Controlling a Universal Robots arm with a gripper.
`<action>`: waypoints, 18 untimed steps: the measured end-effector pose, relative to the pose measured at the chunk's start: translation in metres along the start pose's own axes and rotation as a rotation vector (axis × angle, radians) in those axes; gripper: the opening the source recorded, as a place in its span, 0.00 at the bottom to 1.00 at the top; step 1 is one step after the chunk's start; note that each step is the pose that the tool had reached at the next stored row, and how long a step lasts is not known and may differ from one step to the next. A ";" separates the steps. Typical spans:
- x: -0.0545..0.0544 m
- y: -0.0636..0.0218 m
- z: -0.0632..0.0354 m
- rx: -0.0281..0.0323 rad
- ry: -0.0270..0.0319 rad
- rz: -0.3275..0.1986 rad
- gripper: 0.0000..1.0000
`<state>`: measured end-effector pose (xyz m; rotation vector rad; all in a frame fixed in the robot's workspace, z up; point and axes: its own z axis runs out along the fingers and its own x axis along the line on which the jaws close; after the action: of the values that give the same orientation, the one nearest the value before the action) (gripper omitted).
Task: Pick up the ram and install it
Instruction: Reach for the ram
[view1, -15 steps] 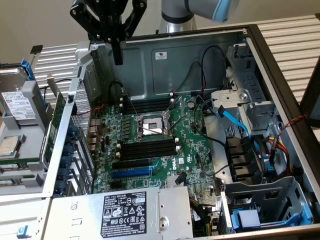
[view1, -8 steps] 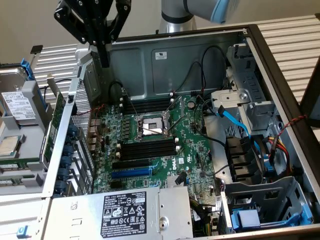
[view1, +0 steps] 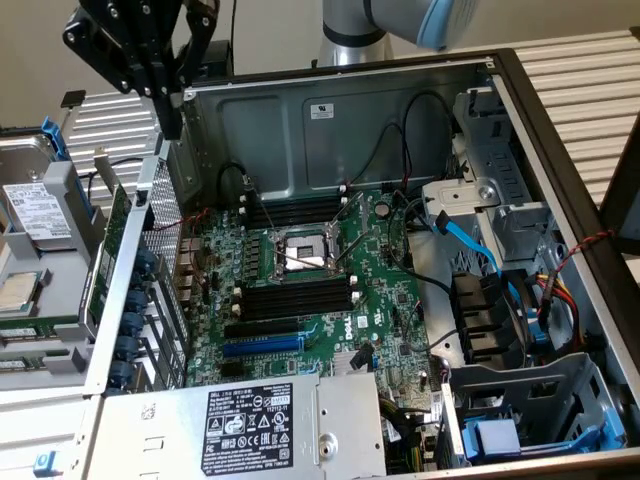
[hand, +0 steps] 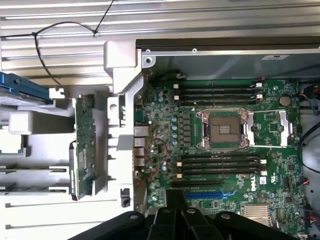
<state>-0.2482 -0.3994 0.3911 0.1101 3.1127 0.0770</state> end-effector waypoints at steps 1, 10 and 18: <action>0.005 -0.0004 -0.0001 0.0000 0.0000 0.000 0.10; 0.045 -0.0035 -0.0005 0.0000 0.0000 0.000 0.10; 0.078 -0.0062 -0.0011 0.0017 0.0244 0.001 0.10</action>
<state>-0.3267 -0.4000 0.3900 0.1119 3.1371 0.0764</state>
